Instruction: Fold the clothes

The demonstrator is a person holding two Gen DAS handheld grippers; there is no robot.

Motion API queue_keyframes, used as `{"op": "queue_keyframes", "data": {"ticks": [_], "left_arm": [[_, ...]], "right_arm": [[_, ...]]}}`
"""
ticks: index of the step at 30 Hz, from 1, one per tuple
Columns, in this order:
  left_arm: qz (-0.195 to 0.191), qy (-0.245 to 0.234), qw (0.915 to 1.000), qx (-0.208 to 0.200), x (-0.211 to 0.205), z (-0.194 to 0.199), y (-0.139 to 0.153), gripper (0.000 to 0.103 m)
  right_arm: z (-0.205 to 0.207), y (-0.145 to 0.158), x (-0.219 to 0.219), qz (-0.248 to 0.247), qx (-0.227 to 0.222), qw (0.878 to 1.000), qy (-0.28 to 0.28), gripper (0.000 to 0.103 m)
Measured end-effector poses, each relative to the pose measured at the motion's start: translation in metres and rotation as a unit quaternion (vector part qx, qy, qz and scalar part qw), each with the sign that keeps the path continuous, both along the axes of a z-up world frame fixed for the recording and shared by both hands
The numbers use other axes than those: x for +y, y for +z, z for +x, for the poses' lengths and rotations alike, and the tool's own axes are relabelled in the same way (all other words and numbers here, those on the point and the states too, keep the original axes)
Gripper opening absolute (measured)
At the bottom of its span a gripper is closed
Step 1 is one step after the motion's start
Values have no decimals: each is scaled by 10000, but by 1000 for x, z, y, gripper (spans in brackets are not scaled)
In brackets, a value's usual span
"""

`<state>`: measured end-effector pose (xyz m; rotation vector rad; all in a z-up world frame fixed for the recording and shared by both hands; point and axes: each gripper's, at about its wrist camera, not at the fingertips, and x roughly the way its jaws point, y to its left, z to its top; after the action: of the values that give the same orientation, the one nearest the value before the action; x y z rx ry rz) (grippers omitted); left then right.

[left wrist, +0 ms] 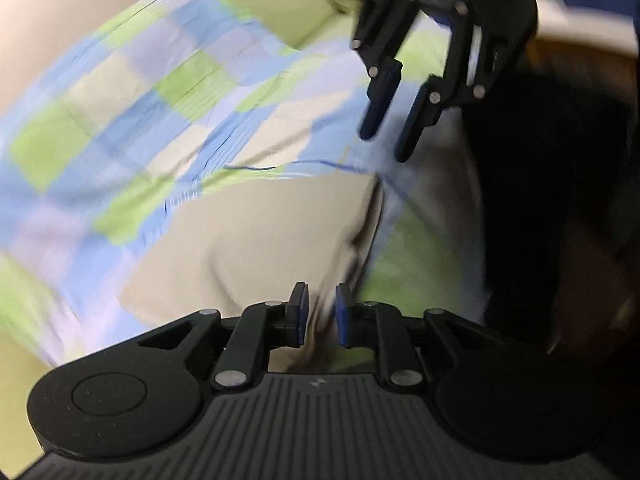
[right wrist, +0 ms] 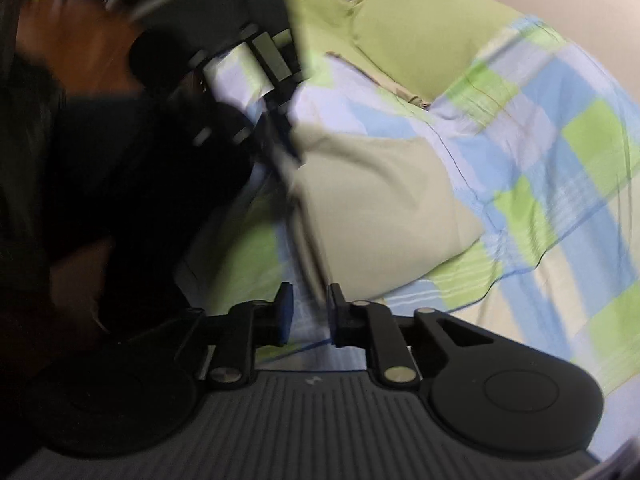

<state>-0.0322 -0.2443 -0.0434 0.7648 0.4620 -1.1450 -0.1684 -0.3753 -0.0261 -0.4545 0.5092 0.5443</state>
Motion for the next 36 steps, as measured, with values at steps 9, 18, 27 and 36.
{"op": "queue_keyframes", "data": {"ticks": [9, 18, 27, 36], "left_arm": [[-1452, 2609, 9199, 2542, 54, 59, -2, 44], [-2000, 3336, 8281, 4037, 77, 98, -28, 45], [-2278, 3143, 7728, 5021, 70, 126, -59, 46], [-2260, 2782, 8063, 4706, 68, 127, -42, 8]], "right_arm": [[108, -16, -114, 2928, 638, 9442, -1365, 36], [181, -55, -145, 3641, 1206, 9113, -1496, 44], [244, -67, -146, 4062, 1656, 8867, -1463, 52], [307, -80, -122, 4140, 2309, 8720, -1223, 41]]}}
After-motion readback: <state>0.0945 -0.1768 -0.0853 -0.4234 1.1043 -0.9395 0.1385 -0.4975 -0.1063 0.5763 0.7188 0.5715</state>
